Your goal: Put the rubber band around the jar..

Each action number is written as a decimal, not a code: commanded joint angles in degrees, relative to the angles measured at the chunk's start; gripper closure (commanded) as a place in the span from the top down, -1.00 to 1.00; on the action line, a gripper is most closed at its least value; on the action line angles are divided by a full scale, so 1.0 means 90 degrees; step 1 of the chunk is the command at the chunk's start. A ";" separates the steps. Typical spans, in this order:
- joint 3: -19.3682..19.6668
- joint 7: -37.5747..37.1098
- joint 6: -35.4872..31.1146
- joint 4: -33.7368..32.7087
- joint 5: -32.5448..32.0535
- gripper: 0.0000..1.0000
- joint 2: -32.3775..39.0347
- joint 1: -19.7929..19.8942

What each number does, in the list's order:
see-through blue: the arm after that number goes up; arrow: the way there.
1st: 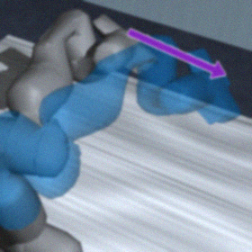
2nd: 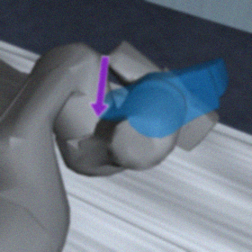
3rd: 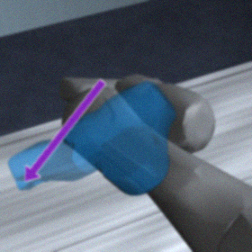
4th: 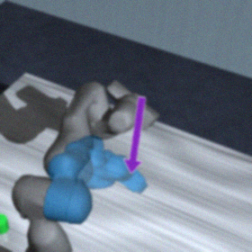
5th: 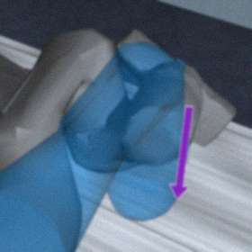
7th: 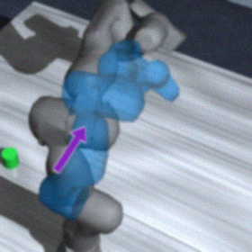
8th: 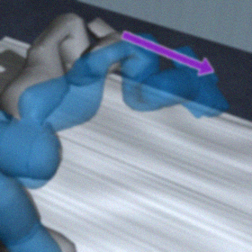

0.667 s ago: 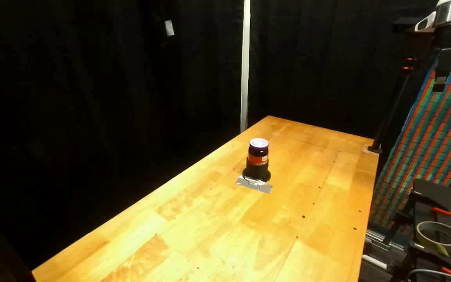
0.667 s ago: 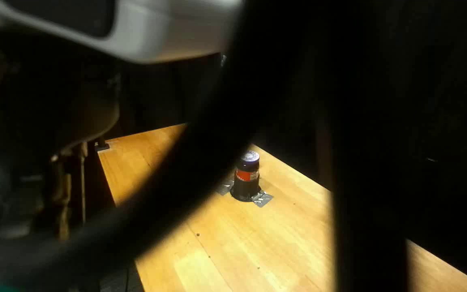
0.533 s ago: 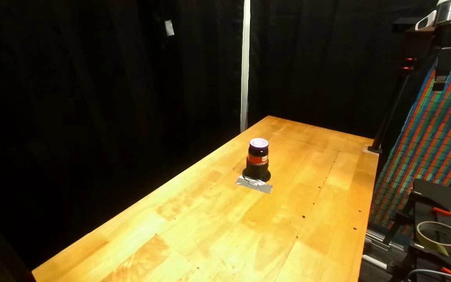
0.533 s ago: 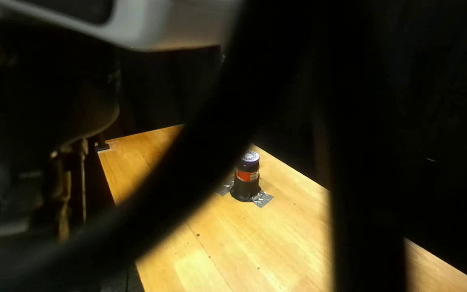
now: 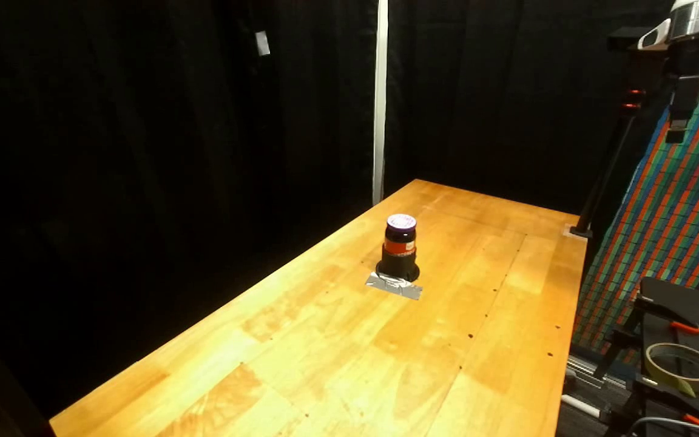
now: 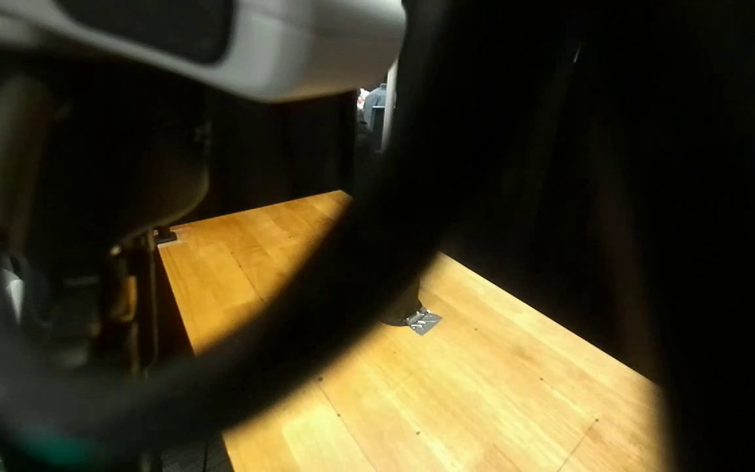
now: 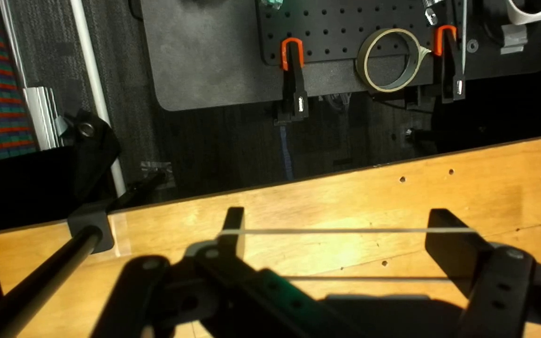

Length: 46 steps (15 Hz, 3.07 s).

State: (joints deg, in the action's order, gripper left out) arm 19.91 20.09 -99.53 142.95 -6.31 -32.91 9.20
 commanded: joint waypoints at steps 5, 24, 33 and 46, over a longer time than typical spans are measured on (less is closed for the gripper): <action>-0.0504 0.0065 -0.0937 -0.1220 0.0980 1.00 0.1949 -0.0714; -0.2380 -0.1675 -0.1246 -0.6876 0.1599 1.00 0.7720 -0.1049; -0.2478 -0.2307 -0.0977 -0.8049 0.1292 1.00 0.8772 -0.1540; -0.2497 -0.2294 0.0995 -0.8913 0.0775 1.00 0.9390 -0.1781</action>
State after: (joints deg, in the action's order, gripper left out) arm -2.51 -1.11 -94.41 64.27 2.16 51.28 -6.14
